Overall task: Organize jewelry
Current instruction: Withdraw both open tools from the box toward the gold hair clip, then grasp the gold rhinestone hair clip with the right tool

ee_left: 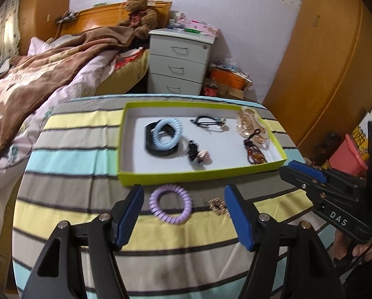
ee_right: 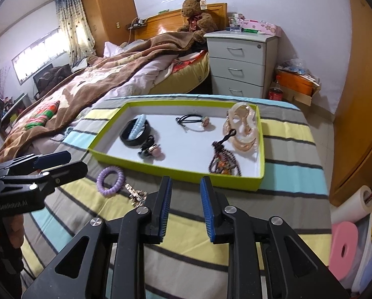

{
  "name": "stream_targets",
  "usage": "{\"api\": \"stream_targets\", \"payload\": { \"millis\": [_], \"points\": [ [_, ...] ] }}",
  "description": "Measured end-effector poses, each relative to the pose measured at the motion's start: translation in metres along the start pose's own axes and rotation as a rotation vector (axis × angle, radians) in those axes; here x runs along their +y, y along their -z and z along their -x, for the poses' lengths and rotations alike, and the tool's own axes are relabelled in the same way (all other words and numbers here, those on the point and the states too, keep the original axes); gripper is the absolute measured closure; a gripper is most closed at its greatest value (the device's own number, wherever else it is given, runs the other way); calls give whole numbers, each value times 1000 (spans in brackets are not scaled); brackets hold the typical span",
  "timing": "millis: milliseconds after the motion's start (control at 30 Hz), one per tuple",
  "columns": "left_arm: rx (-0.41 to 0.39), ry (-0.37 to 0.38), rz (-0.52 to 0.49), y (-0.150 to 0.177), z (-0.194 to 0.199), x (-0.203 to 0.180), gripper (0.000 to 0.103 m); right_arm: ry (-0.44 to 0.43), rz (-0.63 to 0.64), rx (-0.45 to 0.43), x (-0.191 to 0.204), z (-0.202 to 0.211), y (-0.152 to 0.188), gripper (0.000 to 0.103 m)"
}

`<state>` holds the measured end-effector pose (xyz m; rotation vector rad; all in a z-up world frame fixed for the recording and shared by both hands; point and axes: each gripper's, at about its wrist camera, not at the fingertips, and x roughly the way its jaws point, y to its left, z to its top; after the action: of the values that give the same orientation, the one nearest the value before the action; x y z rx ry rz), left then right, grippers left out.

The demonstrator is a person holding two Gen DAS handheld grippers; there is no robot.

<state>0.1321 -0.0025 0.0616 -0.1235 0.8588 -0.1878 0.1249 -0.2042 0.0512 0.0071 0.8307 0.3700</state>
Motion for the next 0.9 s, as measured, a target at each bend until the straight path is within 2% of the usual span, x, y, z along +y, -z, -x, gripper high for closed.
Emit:
{"api": "stream_targets", "payload": {
  "millis": [67,233,367,567,900],
  "points": [
    [3,-3,24,6,3,9,32,-11,7,11,5,-3,4,67],
    [4,-10,66,20,10,27,29,-41,44,37,17,-13,10,67],
    [3,-8,106,29,15,42,24,-64,99,70,32,-27,15,57],
    [16,-5,130,38,16,57,19,-70,157,94,48,-43,18,57],
    [52,16,146,49,8,65,16,-40,209,136,57,-67,15,57]
  ]
}}
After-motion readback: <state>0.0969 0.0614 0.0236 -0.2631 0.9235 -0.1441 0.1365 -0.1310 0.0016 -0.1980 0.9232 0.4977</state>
